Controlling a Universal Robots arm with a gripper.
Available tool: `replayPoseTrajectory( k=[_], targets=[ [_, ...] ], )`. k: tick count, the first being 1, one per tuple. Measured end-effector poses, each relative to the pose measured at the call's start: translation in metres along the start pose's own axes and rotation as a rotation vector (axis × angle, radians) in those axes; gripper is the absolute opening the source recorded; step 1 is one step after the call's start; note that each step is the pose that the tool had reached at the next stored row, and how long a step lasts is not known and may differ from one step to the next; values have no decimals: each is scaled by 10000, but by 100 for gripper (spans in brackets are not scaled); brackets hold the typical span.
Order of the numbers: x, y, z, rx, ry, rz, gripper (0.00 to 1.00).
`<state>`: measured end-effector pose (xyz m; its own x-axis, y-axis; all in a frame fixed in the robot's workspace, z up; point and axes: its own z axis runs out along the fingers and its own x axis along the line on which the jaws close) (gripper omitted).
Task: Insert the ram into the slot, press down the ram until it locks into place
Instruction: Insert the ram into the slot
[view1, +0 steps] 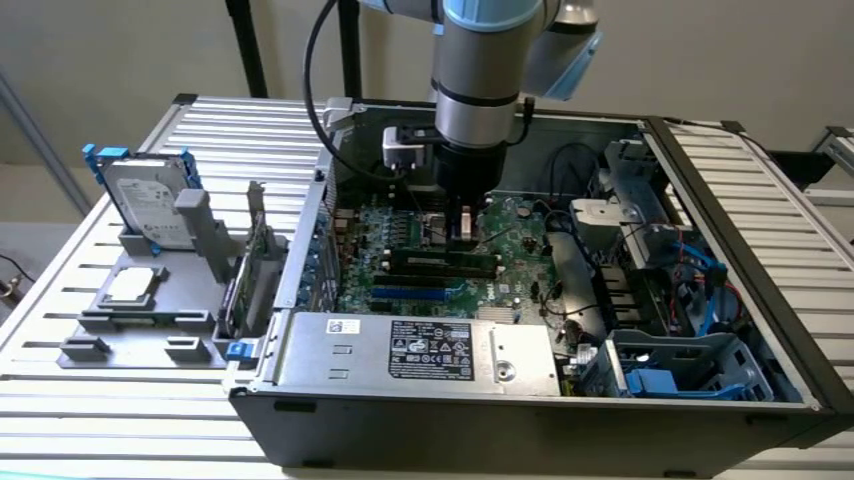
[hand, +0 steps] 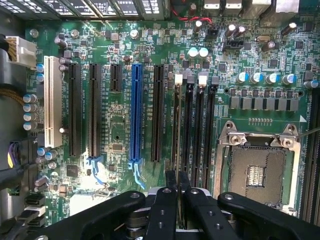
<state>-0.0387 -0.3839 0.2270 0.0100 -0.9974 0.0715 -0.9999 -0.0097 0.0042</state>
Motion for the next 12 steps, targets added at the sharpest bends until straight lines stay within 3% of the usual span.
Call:
replayPoseTrajectory(
  k=[12],
  targets=[
    [-1, -14, 5, -1, 0, 1, 13]
  ],
)
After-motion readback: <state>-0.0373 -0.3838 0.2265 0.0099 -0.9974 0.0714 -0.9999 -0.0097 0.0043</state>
